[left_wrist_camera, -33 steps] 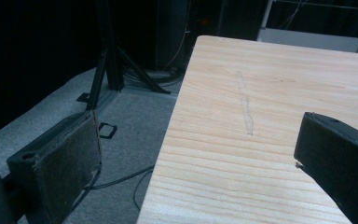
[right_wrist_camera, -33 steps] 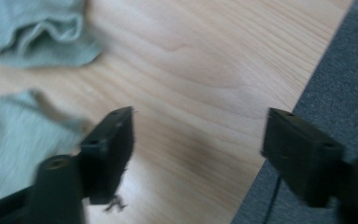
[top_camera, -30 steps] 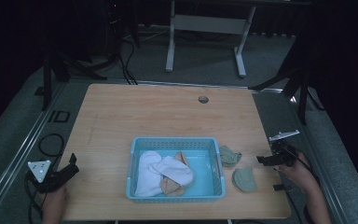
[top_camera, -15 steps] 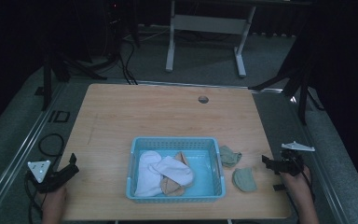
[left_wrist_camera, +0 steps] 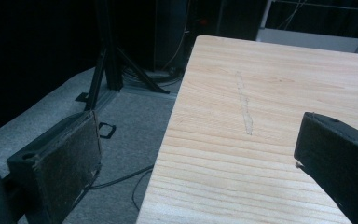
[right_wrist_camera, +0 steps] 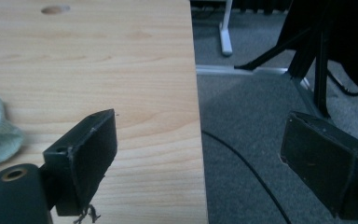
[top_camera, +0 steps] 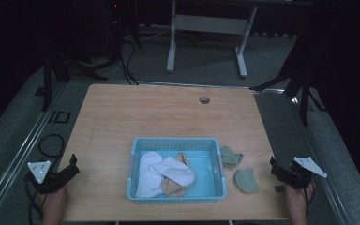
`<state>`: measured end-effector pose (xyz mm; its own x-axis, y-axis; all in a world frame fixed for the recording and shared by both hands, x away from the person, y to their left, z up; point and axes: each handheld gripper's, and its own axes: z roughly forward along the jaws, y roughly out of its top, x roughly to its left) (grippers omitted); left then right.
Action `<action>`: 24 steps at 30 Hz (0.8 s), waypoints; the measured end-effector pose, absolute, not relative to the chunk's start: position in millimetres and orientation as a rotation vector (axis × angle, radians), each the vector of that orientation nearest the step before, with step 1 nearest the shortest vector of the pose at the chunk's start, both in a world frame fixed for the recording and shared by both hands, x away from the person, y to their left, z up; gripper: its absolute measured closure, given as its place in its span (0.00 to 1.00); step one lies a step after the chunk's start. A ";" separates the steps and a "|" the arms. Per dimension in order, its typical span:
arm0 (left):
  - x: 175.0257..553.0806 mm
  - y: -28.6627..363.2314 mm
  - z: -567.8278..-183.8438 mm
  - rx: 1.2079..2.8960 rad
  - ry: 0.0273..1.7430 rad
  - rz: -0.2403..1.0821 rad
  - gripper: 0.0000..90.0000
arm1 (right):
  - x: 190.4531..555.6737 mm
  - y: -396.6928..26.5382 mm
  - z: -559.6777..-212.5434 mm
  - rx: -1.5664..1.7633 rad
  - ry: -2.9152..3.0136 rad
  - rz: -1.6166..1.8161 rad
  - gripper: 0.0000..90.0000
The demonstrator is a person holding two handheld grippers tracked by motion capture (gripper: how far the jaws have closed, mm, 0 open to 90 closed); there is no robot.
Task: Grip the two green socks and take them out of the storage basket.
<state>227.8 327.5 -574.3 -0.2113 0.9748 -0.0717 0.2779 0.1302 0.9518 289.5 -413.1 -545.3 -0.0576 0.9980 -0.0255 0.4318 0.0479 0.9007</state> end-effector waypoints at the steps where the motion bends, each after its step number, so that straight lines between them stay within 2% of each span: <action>1: 227.8 327.5 -574.4 1.241 1.624 1.122 0.01 | 288.2 -412.8 -545.8 1.475 1.581 0.981 0.12; 18: 227.6 327.6 -574.4 1.245 1.616 1.119 0.01 | 263.8 -411.1 -555.7 1.292 1.394 1.174 0.12; 24: 227.3 327.4 -574.5 1.244 1.614 1.119 0.01 | 267.8 -406.7 -558.7 1.257 1.455 1.143 0.12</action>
<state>227.3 327.4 -574.5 -0.2026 0.9766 -0.0720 0.2748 0.1273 0.9530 267.8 -406.7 -558.7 -0.1070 0.9931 -0.0471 0.1896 0.0669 0.9796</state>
